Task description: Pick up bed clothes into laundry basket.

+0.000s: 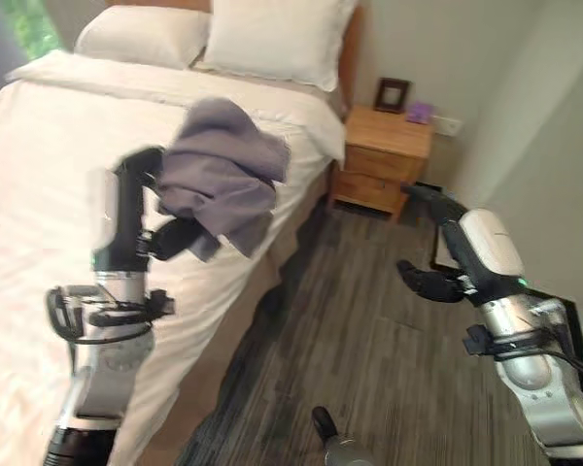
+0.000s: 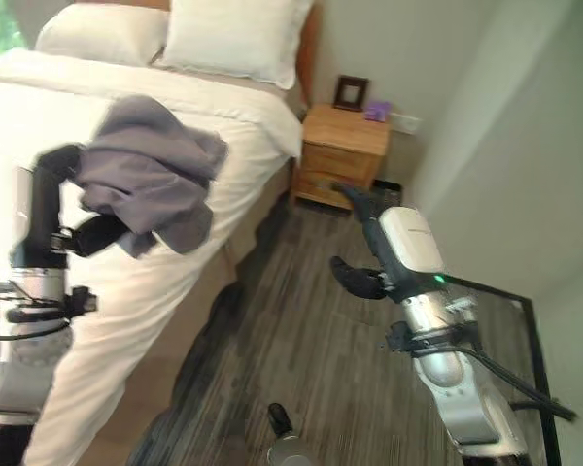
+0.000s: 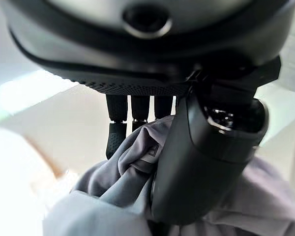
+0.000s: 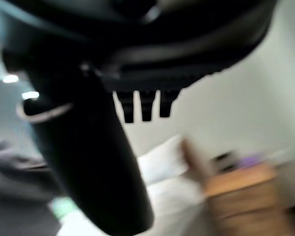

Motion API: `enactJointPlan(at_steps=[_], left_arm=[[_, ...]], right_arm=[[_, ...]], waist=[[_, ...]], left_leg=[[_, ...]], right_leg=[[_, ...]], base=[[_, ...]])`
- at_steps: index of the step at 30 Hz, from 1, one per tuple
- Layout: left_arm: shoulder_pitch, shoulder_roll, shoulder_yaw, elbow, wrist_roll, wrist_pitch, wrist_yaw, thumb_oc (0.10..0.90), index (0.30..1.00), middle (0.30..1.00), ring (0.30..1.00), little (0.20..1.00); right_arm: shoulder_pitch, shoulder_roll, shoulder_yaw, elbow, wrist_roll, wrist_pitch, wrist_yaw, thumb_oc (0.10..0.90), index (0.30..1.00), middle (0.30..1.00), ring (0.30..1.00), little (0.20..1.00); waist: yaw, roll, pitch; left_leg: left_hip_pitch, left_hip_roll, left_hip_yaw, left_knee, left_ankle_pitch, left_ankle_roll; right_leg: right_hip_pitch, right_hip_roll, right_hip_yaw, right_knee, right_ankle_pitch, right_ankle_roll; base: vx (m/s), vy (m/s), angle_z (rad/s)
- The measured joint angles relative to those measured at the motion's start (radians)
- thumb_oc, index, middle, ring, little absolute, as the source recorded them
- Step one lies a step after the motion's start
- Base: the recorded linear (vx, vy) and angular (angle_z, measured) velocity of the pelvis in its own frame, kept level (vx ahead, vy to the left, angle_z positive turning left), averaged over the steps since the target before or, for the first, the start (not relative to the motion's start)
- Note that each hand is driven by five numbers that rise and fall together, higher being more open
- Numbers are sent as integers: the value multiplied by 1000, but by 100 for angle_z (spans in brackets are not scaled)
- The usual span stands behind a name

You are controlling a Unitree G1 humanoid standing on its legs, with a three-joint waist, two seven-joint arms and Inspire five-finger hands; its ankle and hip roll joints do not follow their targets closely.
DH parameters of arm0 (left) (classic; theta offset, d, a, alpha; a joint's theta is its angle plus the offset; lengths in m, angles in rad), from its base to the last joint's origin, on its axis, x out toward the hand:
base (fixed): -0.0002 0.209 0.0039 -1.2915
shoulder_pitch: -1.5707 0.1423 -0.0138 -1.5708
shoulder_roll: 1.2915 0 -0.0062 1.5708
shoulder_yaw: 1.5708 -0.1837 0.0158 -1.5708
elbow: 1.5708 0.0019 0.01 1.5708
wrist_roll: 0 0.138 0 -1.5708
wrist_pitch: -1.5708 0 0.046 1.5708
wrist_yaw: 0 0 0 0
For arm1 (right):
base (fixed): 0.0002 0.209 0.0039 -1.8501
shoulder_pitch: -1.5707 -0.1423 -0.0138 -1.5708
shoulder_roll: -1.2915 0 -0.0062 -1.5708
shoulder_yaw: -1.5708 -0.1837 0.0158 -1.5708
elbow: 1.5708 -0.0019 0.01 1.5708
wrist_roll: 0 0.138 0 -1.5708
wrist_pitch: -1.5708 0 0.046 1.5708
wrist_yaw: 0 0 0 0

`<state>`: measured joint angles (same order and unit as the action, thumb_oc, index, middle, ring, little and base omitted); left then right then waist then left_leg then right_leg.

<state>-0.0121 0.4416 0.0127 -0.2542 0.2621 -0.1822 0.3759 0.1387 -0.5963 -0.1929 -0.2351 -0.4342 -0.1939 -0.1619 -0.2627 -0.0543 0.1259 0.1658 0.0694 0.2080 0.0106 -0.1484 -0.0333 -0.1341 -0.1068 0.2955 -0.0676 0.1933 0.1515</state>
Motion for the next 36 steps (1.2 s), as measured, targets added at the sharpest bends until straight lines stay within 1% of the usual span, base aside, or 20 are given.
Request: enactJointPlan(at_steps=[4,6,8,10,11,13,14,15,16,17,18,20,23,24,25,26,27,29,33,36], left_arm=[[41,-32,-33,5,-79,13,-1,400,300,300,300,300],[37,-1,-54,29,-111,21,-1,400,300,300,300,300],[-4,6,-106,71,-144,38,-3,400,300,300,300,300],[-54,-36,-148,114,-147,42,-23,400,300,300,300,300],[-63,-41,-207,122,-147,65,-46,400,300,300,300,300],[-51,-27,-249,122,-146,81,-66,400,300,300,300,300],[-28,-7,-260,127,-148,79,-62,400,300,300,300,300],[-28,1,-246,128,-154,83,-61,400,300,300,300,300],[-95,27,-226,117,-153,98,-70,400,300,300,300,300],[-120,44,-237,118,-153,101,-79,400,300,300,300,300],[-88,90,-254,127,-153,103,-76,400,300,300,300,300],[-54,95,-252,132,-152,119,-81,400,300,300,300,300],[-74,120,-252,188,-151,118,-79,400,300,300,300,300],[-113,107,-263,255,-145,122,-80,400,300,300,300,300],[-110,89,-269,255,-144,123,-80,400,300,300,300,300],[-110,67,-278,252,-144,122,-80,400,300,300,300,300],[-101,46,-298,239,-144,115,-77,400,300,300,300,300],[-83,40,-322,237,-144,123,-77,400,300,300,300,300],[-72,39,-329,180,-144,123,-70,400,300,300,300,300],[-86,27,-328,144,-145,116,-45,400,300,300,300,300]], right_arm=[[63,111,-92,-2,-14,56,-96,800,900,900,900,900],[62,131,-46,-5,-18,70,-146,800,900,900,900,900],[54,159,-13,-5,-36,72,-176,800,900,900,900,900],[10,146,-4,15,-57,71,-184,800,900,900,900,900],[4,144,4,28,-68,83,-185,800,900,900,900,900],[25,144,33,33,-75,87,-184,800,900,900,900,900],[18,144,91,42,-85,86,-186,800,900,900,900,900],[-27,142,123,44,-92,84,-186,800,900,900,900,900],[-128,128,152,49,-102,76,-190,800,900,900,900,900],[-164,123,155,75,-104,77,-190,800,900,900,900,900],[-176,173,210,127,-111,85,-191,800,900,900,900,900],[-134,164,250,86,-119,65,-191,800,900,900,900,900],[-104,160,289,55,-131,46,-212,800,900,900,900,900],[-70,150,289,54,-130,50,-218,800,900,900,900,900],[-60,139,282,54,-130,53,-223,800,900,900,900,900],[-61,127,272,55,-128,57,-232,800,900,900,900,900],[-96,121,265,72,-121,71,-240,800,900,900,900,900],[-117,113,287,80,-116,80,-236,800,900,900,900,900],[-144,27,315,69,-93,75,-226,800,900,900,900,900],[-154,-47,305,58,-78,60,-225,800,900,900,900,900]], waist=[[-47,26,-4],[-44,-12,8],[-52,-51,27],[-28,46,97],[-11,111,125],[24,103,118],[70,63,111],[80,63,107],[145,100,100],[161,121,95],[211,22,67],[209,-13,31],[233,-45,-6],[216,-58,-28],[215,-57,-29],[215,-45,-27],[252,-15,-12],[272,1,7],[252,16,99],[206,78,105]], left_leg=[[6,12,127,-92,54,-10],[34,-14,239,-83,61,-25],[20,-50,321,-29,34,9],[18,20,346,-41,25,26],[45,65,409,-51,46,-8],[97,73,451,-18,34,-5],[99,96,535,125,-46,-11],[62,82,554,160,-89,15],[-129,-42,555,9,-48,199],[-149,-17,588,-92,52,244],[-59,-12,744,-35,119,118],[-48,35,800,76,120,127],[-55,154,897,266,109,131],[-106,305,881,544,108,97],[-115,361,879,619,90,11],[-133,357,846,604,54,-93],[-159,374,757,645,158,-190],[-202,389,614,725,106,-235],[-257,210,112,465,47,-124],[-180,150,-20,214,200,-85]], right_leg=[[-104,15,-87,116,-71,80],[-104,20,-221,60,119,-44],[-77,10,-280,-35,160,-62],[-154,1,-447,119,-31,-50],[-228,-39,-605,454,-143,-89],[-181,-97,-691,680,-253,-148],[-79,-72,-751,579,-276,-190],[-77,-25,-701,488,-235,-152],[-59,50,-706,307,-171,-63],[-17,19,-874,510,-281,-121],[100,-120,-960,627,-402,-40],[165,-181,-978,547,-389,-31],[155,-103,-943,214,-208,-150],[186,-42,-926,85,-154,-184],[203,-25,-898,41,-157,-180],[203,-14,-860,17,-163,-187],[188,15,-689,-15,-162,-186],[195,23,-610,-22,-152,-186],[274,3,-496,-7,-135,-170],[281,-1,-442,39,-177,-81]], base=[[-193,90,-95],[-292,99,-108],[-252,180,-99],[-193,183,-95],[-201,174,-94],[-159,166,-110],[-178,149,-156],[-270,172,-319],[-281,118,-303],[-244,14,-411],[-205,-124,-258],[-223,-280,-241],[-164,-369,-209],[-108,-197,-142],[-133,-172,-119],[-246,-45,-147],[-290,10,-182],[-197,95,-152],[-236,286,-95],[-86,256,-84]])
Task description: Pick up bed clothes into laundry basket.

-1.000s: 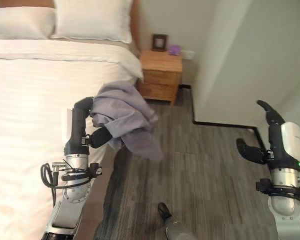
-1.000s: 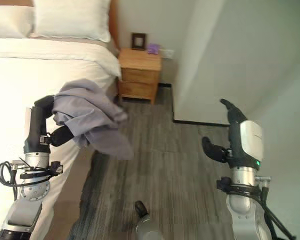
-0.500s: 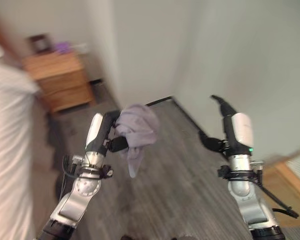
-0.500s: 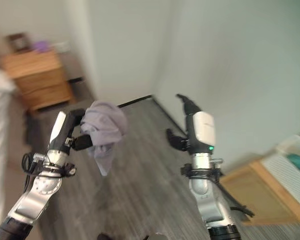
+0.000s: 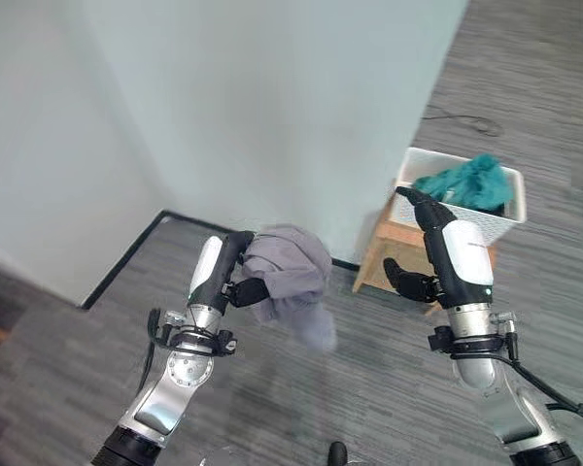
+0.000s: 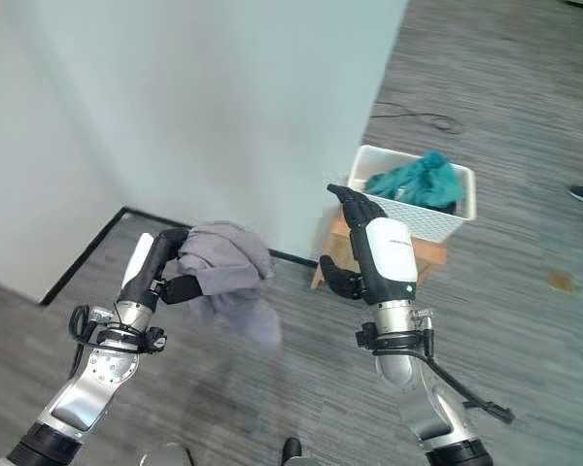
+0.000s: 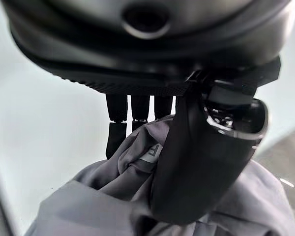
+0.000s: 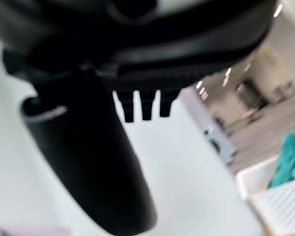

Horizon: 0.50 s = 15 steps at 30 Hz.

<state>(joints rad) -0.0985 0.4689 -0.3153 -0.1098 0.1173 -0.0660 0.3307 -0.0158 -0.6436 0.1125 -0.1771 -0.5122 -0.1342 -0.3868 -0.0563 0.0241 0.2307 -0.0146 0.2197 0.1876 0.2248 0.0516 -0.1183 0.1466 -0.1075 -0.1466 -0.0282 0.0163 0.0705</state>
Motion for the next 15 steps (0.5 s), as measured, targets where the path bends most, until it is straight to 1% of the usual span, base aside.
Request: enactJointPlan(at_steps=[1,2,3,4,5,6,7,8,10,13,14,15], left_arm=[[-14,-5,0,-1,0,-2,2,400,300,300,300,300],[-19,-23,7,-2,0,-7,12,400,300,300,300,300],[-41,-39,12,-8,-2,-10,17,400,300,300,300,300],[-58,-41,7,-9,-1,-12,15,400,300,300,300,300],[-73,-42,-3,-9,-1,-12,11,400,300,300,300,300],[-75,-40,-7,-8,-2,-14,10,400,300,300,300,300],[-75,-39,-8,-8,-2,-14,10,400,300,300,300,300],[-75,-36,-9,-8,-9,-14,9,400,300,300,300,300],[-75,-13,-31,-6,-20,-14,4,400,300,300,300,300],[-72,-11,-68,-6,-20,-14,-17,400,300,300,300,300],[-66,-8,-73,-2,-20,-15,-21,400,300,300,300,300],[-66,-7,-74,7,-21,-15,-25,400,300,300,300,300]], right_arm=[[11,0,-7,-1,3,-2,0,800,900,900,900,900],[12,-10,-13,-4,8,-8,9,800,900,900,900,900],[17,-17,-23,-3,11,-15,15,800,900,900,900,900],[26,-6,-35,-1,11,-15,17,800,900,900,900,900],[54,24,-54,-4,11,-15,16,800,900,900,900,900],[73,40,-59,-5,10,-15,16,800,900,900,900,900],[85,47,-59,-8,9,-15,16,800,900,900,900,900],[91,58,-59,-8,1,-12,16,800,900,900,900,900],[94,72,-59,-5,-21,-1,15,800,900,900,900,900],[115,74,-65,17,-53,22,14,800,900,900,900,900],[117,77,-66,24,-68,28,13,800,900,900,900,900],[118,76,-66,38,-75,30,14,800,900,900,900,900]], waist=[[-26,-11,-1],[-29,7,-6],[-54,14,-6],[-71,14,-6],[-87,3,-4],[-100,0,-5],[-99,-4,-7],[-101,-5,-6],[-110,-5,-6],[-114,-6,-6],[-93,0,-6],[-91,4,-5]], left_leg=[[27,-23,-10,-19,-22,-7],[36,-37,-10,-51,-43,2],[72,-53,15,-141,-58,-6],[86,-70,29,-186,-58,0],[118,-105,39,-266,-20,23],[147,-132,51,-315,0,33],[148,-147,59,-316,-4,39],[148,-167,82,-316,-10,51],[149,-188,105,-315,-15,59],[149,-194,115,-315,-14,62],[149,-185,149,-315,-13,62],[149,-174,165,-316,-14,62]], right_leg=[[-12,-22,-4,3,-5,18],[-25,-32,2,12,-5,28],[-42,-53,1,5,2,46],[-48,-65,-2,1,13,62],[-58,-91,-6,5,24,70],[-65,-112,-14,12,32,85],[-71,-127,-14,13,39,93],[-86,-143,-12,12,54,102],[-96,-163,-12,9,71,112],[-105,-160,-16,7,78,119],[-132,-150,-39,18,89,111],[-145,-143,-65,27,97,101]], base=[[-94,281,-65],[-86,246,-33],[-61,252,-25],[-94,327,-11],[-60,221,-4],[-72,215,-20],[-72,196,-37],[-88,195,-47],[-102,143,-33],[-140,114,-17],[-94,65,-53],[-23,28,-56]])
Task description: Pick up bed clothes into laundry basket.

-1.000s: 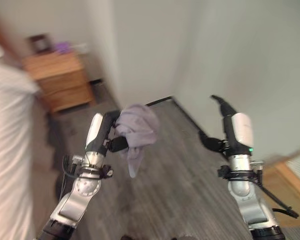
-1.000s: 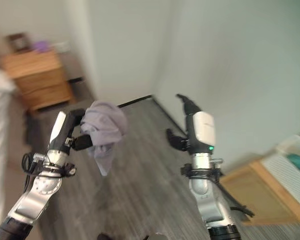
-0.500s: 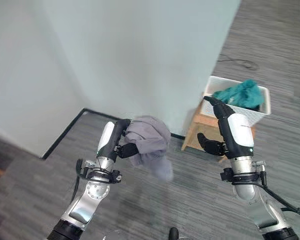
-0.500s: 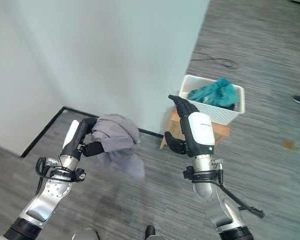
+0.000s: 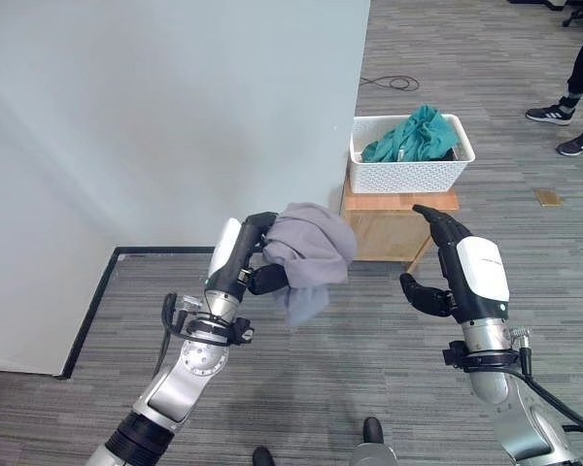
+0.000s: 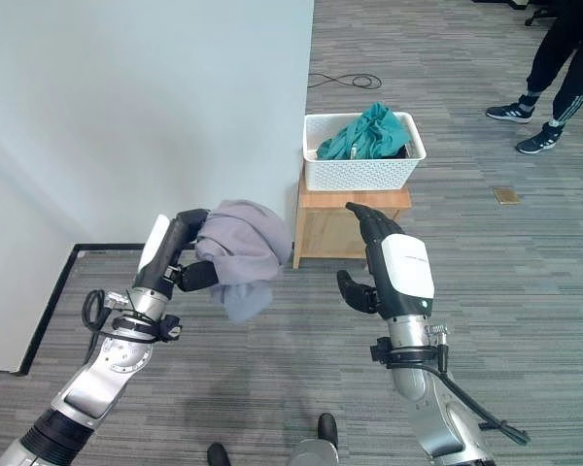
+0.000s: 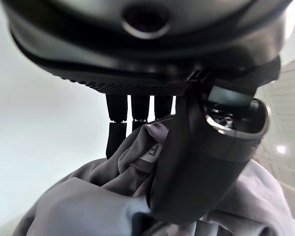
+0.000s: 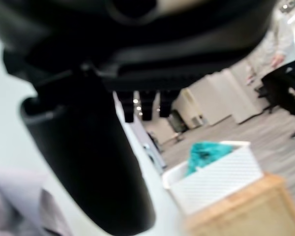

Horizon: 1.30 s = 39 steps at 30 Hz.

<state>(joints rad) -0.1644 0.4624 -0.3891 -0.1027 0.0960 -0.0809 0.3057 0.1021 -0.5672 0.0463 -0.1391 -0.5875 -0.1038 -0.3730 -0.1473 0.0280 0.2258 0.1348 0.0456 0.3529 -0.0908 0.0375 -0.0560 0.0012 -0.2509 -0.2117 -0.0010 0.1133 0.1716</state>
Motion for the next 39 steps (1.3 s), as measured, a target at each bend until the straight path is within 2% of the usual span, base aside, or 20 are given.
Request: enactJointPlan(at_steps=[3,5,7,13,15,16,17,18,19,20,24,25,27,31,33,35,36,37,38,39], left_arm=[[15,8,3,26,-6,1,-16,400,300,300,300,300],[35,9,8,25,-10,1,-20,400,300,300,300,300],[50,9,15,23,-17,2,-29,400,300,300,300,300],[54,-35,19,34,-25,3,-58,400,300,300,300,300],[45,-38,23,54,-27,3,-58,400,300,300,300,300],[41,-34,33,59,-32,10,-58,400,300,300,300,300],[47,-32,42,60,-45,20,-53,400,300,300,300,300],[70,-26,62,64,-57,24,-47,400,300,300,300,300],[69,-31,67,63,-57,24,-46,400,300,300,300,300],[67,-38,75,57,-57,17,-45,400,300,300,300,300],[65,-67,72,62,-57,16,-42,400,300,300,300,300],[64,-87,71,74,-57,13,-42,400,300,300,300,300],[47,-106,67,99,-58,12,-42,400,300,300,300,300],[52,-99,59,102,-59,19,-42,400,300,300,300,300],[49,-88,61,82,-60,20,-31,400,300,300,300,300],[34,-72,61,77,-64,22,-24,400,300,300,300,300],[27,-68,57,78,-65,22,-14,400,300,300,300,300],[13,-72,53,81,-66,24,-3,400,300,300,300,300],[-21,-49,31,88,-66,24,10,400,300,300,300,300],[-33,-44,31,86,-66,24,10,400,300,300,300,300]], right_arm=[[13,-1,1,14,-9,24,1,800,900,900,900,900],[12,-2,-2,15,-17,26,1,800,900,900,900,900],[12,-6,-3,15,-18,26,2,800,900,900,900,900],[17,-44,-7,54,-16,37,14,800,900,900,900,900],[17,-44,-5,72,-13,34,22,800,900,900,900,900],[11,-39,-4,89,-10,26,25,800,900,900,900,900],[16,-36,-5,88,-4,25,38,800,900,900,900,900],[20,-54,-10,70,6,21,40,800,900,900,900,900],[16,-57,-19,65,9,21,40,800,900,900,900,900],[0,-60,-26,60,20,27,41,800,900,900,900,900],[-7,-79,-20,56,31,29,44,800,900,900,900,900],[1,-80,-10,60,37,29,42,800,900,900,900,900],[-2,-82,13,89,42,29,46,800,900,900,900,900],[2,-80,64,88,37,26,63,800,900,900,900,900],[0,-79,69,74,19,23,63,800,900,900,900,900],[-19,-84,72,69,6,26,67,800,900,900,900,900],[-17,-85,76,68,3,25,67,800,900,900,900,900],[-36,-85,74,62,1,26,68,800,900,900,900,900],[-25,-87,78,42,0,26,71,800,900,900,900,900],[-23,-88,81,38,-1,25,79,800,900,900,900,900]], waist=[[0,3,2],[9,4,1],[27,17,-4],[11,60,0],[28,47,9],[61,36,23],[99,25,27],[110,33,19],[111,35,18],[115,16,30],[127,-7,54],[125,-11,56],[129,10,70],[137,49,51],[149,35,41],[162,49,47],[159,67,53],[149,91,80],[102,95,104],[94,86,107]], left_leg=[[22,23,54,-1,-10,2],[43,31,107,-5,-29,-4],[40,48,158,-4,-33,-13],[26,122,184,35,-10,-59],[11,153,175,155,-33,-74],[-34,212,149,339,-71,-124],[-101,274,102,551,-67,-136],[-192,331,-9,766,20,-119],[-232,329,-61,819,20,-126],[-270,268,-83,802,-82,-118],[-301,173,-2,462,-125,-75],[-296,124,21,225,-90,-72],[-319,95,24,65,6,-63],[-269,73,21,5,100,-7],[-231,19,42,3,156,31],[-206,-10,64,2,146,84],[-189,-20,61,3,114,128],[-159,-16,56,3,109,137],[-124,-32,18,2,84,121],[-113,-42,21,3,79,126]], right_leg=[[-25,15,-72,19,18,-20],[-38,10,-133,16,-20,-6],[-58,2,-236,14,-15,-13],[-80,82,-246,17,-16,-70],[-61,87,-245,32,-47,-74],[-82,89,-252,121,-109,-129],[-87,94,-241,169,-143,-165],[-30,136,-202,116,-158,-159],[-20,148,-178,95,-159,-162],[-14,144,-125,57,-141,-166],[41,162,-63,-65,-73,-174],[60,162,-53,-91,-87,-148],[94,183,-59,-91,-99,-143],[213,202,-49,-98,-185,-106],[224,135,-29,-64,-224,-66],[166,82,-41,101,-254,-17],[75,59,-31,307,-261,6],[-53,17,-6,583,-246,39],[-187,-41,7,832,-262,53],[-226,-55,-6,783,-282,44]], base=[[97,-26,-64],[81,-145,-83],[129,-160,-81],[260,-254,-20],[231,-347,-30],[135,-177,-84],[194,-108,-119],[262,-51,-99],[256,59,-83],[133,86,-74],[260,140,-73],[387,63,-36],[354,55,-27],[337,94,-21],[310,100,-36],[163,129,-35],[166,87,-27],[80,-43,37],[108,-85,66],[68,-143,72]])
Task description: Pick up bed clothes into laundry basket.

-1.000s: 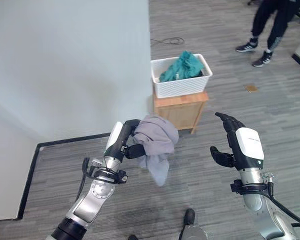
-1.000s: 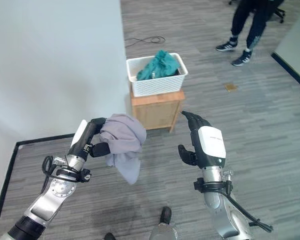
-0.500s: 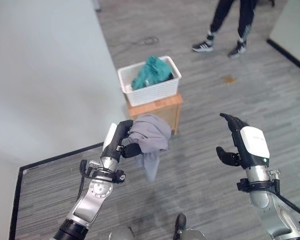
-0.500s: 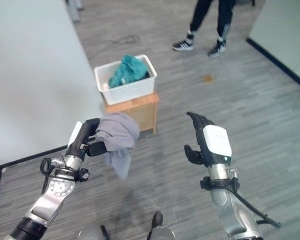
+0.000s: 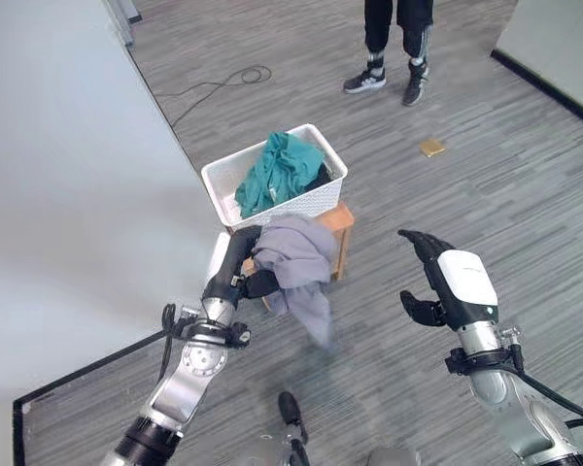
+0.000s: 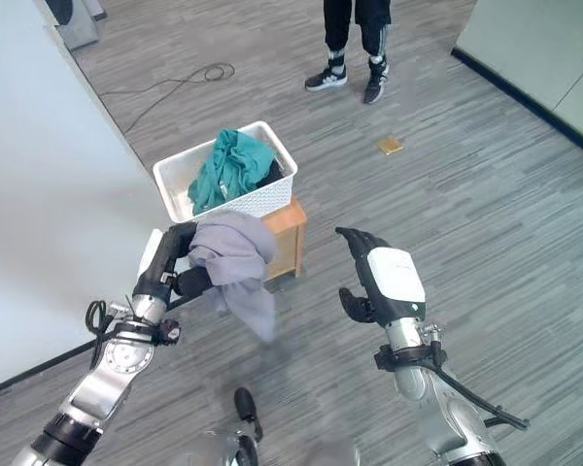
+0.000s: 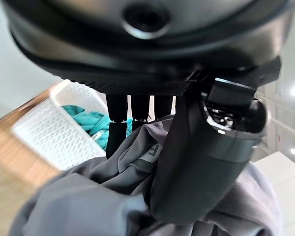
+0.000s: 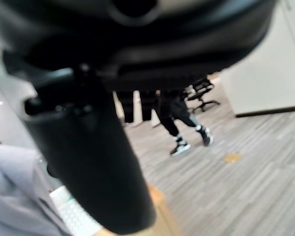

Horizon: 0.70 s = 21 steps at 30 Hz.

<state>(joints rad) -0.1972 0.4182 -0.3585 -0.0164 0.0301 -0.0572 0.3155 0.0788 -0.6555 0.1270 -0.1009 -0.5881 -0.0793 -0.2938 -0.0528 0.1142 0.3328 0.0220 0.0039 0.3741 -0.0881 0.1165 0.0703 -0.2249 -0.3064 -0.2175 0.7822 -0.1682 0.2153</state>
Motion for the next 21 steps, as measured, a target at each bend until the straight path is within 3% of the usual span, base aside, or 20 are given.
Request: enactJointPlan(at_steps=[2,3,6,7,8,9,10,13,16,17,19,21], left_arm=[[-29,4,3,-2,-1,0,3,400,300,300,300,300],[-56,7,9,-1,-3,0,3,400,300,300,300,300],[-52,17,20,0,-10,0,6,400,300,300,300,300],[-48,29,20,1,-10,0,6,400,300,300,300,300],[-38,31,22,2,-10,1,7,400,300,300,300,300],[-25,24,27,2,-10,1,9,400,300,300,300,300],[-4,-5,27,1,-12,1,8,400,300,300,300,300],[-6,-21,31,1,-14,-1,6,400,300,300,300,300],[-13,-39,40,6,-32,-1,4,400,300,300,300,300],[-23,-41,41,10,-45,-2,3,400,300,300,300,300],[-79,-40,43,37,-70,-6,7,400,300,300,300,300],[-129,-35,49,75,-70,-11,23,400,300,300,300,300]], right_arm=[[-7,0,1,0,0,0,3,800,900,900,900,900],[-12,1,1,1,1,0,4,800,900,900,900,900],[-20,7,1,3,1,-1,7,800,900,900,900,900],[-24,15,1,7,1,-2,7,800,900,900,900,900],[-35,22,2,16,2,0,7,800,900,900,900,900],[-49,23,7,26,2,1,7,800,900,900,900,900],[-64,18,11,38,2,1,8,800,900,900,900,900],[-90,14,21,52,5,1,12,800,900,900,900,900],[-75,7,33,45,23,0,22,800,900,900,900,900],[-75,-1,35,43,31,-2,24,800,900,900,900,900],[-73,-5,33,46,51,-2,33,800,900,900,900,900],[-75,-6,34,47,57,-5,50,800,900,900,900,900]], waist=[[13,-12,9],[14,-17,13],[25,-34,7],[33,-47,2],[40,-48,1],[42,-34,-4],[42,7,-34],[38,21,-42],[33,-18,-39],[27,-20,-38],[21,-18,-38],[14,-10,-43]], left_leg=[[20,-3,-1,0,-19,-9],[26,-4,-29,1,-28,-12],[63,-1,-65,0,-58,-55],[82,-7,-67,0,-69,-71],[110,-6,-68,0,-81,-86],[128,10,-65,0,-92,-97],[138,54,-37,4,-102,-107],[163,87,0,18,-101,-109],[46,136,-4,338,-154,-165],[25,137,-32,349,-165,-194],[-13,135,-57,230,-147,-214],[-31,129,-57,85,-97,-208]], right_leg=[[-42,-10,-50,-182,6,-35],[-40,9,-80,-397,60,-66],[34,63,-80,-682,189,-88],[60,64,-80,-725,232,-107],[90,69,-82,-748,323,-126],[111,88,-85,-761,343,-142],[153,150,-82,-834,359,-161],[186,204,-76,-875,359,-189],[223,193,-50,-875,326,-231],[232,191,-45,-874,313,-233],[246,197,-39,-875,292,-226],[257,206,-36,-876,272,-207]], base=[[109,-161,34],[131,-209,66],[149,-199,57],[144,-167,17],[103,-125,-4],[154,-173,-24],[130,-160,-29],[70,-195,-38],[24,-119,-37],[105,-14,-22],[162,99,-7],[134,99,-12]])
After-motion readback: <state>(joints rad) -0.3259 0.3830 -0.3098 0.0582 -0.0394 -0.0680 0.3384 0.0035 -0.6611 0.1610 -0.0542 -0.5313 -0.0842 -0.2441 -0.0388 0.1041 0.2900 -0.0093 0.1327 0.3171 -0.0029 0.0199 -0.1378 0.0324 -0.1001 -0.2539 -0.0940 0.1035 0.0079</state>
